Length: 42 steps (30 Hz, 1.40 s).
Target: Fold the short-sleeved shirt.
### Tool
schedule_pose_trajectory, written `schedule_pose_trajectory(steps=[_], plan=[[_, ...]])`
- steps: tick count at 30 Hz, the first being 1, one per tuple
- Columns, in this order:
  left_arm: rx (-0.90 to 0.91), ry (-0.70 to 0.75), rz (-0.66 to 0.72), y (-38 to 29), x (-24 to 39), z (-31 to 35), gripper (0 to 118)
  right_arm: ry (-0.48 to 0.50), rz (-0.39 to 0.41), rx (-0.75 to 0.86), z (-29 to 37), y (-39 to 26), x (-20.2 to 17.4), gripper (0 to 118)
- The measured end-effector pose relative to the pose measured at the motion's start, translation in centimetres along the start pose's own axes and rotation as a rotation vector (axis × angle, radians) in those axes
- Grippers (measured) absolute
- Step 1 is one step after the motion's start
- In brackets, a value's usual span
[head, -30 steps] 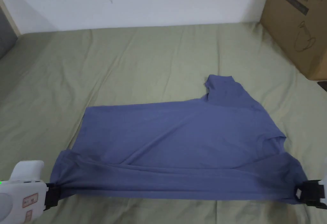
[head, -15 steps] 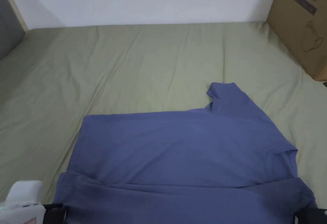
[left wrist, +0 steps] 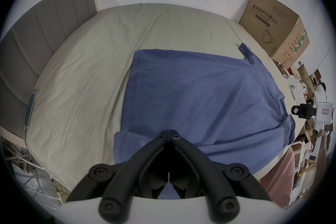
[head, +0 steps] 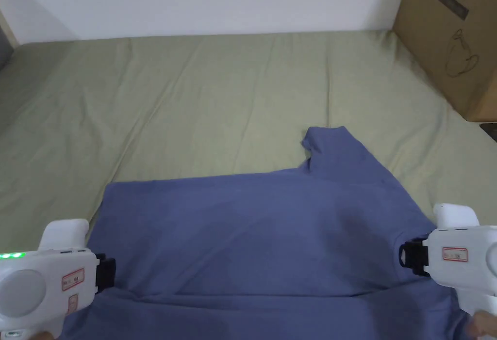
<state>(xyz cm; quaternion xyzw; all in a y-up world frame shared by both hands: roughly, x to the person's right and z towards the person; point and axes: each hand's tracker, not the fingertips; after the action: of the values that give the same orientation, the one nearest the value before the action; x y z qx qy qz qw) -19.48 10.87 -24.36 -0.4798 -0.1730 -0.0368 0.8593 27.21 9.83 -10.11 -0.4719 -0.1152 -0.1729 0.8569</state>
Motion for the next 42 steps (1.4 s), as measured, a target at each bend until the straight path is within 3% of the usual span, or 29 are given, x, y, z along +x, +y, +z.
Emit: schedule_pose_trajectory(steps=[5,6,7,8,9,10,12,15,18,20,21,24,25,26,27,32,33,34,35,36,37,42], plan=[[-0.001,0.004,0.025,2.2,-0.4,-1.9,0,0.035,-0.028,0.042,-2.8,7.3,0.9,1],[-0.004,0.006,0.027,2.6,-0.4,-2.2,0,0.014,0.002,0.053,-3.7,9.3,0.9,11],[-0.011,0.007,0.031,3.0,-0.5,-2.7,0,-0.019,0.035,0.057,-4.9,11.3,0.9,38],[-0.013,0.006,0.031,3.3,-0.5,-3.0,0,-0.049,0.065,0.036,-6.6,13.2,1.0,85],[-0.015,0.002,0.028,3.5,-0.5,-3.4,0,-0.068,0.068,0.033,-8.0,15.0,1.4,104],[-0.026,0.004,0.025,3.8,-0.4,-3.7,0,-0.061,0.061,0.038,-9.4,16.7,1.7,104],[-0.035,0.014,0.008,4.0,-0.3,-4.4,0,-0.111,0.035,-0.03,-12.2,19.3,2.2,104],[-0.053,0.017,0.001,4.3,-0.5,-5.3,0,-0.082,0.052,-0.061,-15.2,20.8,2.8,104],[-0.072,0.031,0.011,4.3,-1.0,-6.1,0,-0.117,0.112,-0.164,-18.1,20.3,3.3,104],[-0.08,0.052,0.017,4.1,-1.2,-6.2,0,-0.109,0.078,-0.218,-19.1,19.8,3.4,100],[-0.078,0.055,0.016,4.1,-1.3,-6.1,0,-0.117,0.112,-0.162,-18.6,19.4,3.2,89],[-0.081,0.048,0.024,4.1,-1.6,-6.0,0,-0.114,0.192,-0.132,-17.2,19.6,2.6,71],[-0.079,0.051,0.026,4.2,-1.7,-6.0,0,-0.109,0.198,-0.136,-16.8,19.7,2.4,55],[-0.078,0.054,0.026,4.4,-1.8,-6.1,0,-0.088,0.19,-0.14,-16.8,19.8,2.4,25],[-0.077,0.059,0.025,4.6,-2.0,-6.2,0,-0.072,0.178,-0.147,-16.7,20.1,2.3,5],[-0.018,0.029,0.092,7.3,-3.3,-6.8,1,-0.083,0.188,-0.134,-16.2,20.3,1.7,4],[-0.01,0.036,0.103,8.3,-3.8,-7.3,9,-0.082,0.19,-0.13,-16.1,20.3,1.5,4],[-0.009,0.045,0.106,9.5,-4.2,-8.1,28,-0.081,0.186,-0.132,-16.1,20.3,1.6,4],[-0.011,0.064,0.106,10.6,-4.5,-8.9,67,-0.08,0.178,-0.132,-16.1,20.3,1.7,4],[-0.009,0.078,0.102,11.8,-4.9,-10.0,96,-0.079,0.167,-0.132,-16.1,20.3,1.9,4],[-0.003,0.08,0.102,12.9,-5.3,-11.1,111,-0.074,0.159,-0.134,-16.1,20.3,1.9,4],[-0.047,0.132,0.126,16.7,-6.7,-16.8,108,-0.07,0.147,-0.141,-16.4,20.0,1.9,4]])
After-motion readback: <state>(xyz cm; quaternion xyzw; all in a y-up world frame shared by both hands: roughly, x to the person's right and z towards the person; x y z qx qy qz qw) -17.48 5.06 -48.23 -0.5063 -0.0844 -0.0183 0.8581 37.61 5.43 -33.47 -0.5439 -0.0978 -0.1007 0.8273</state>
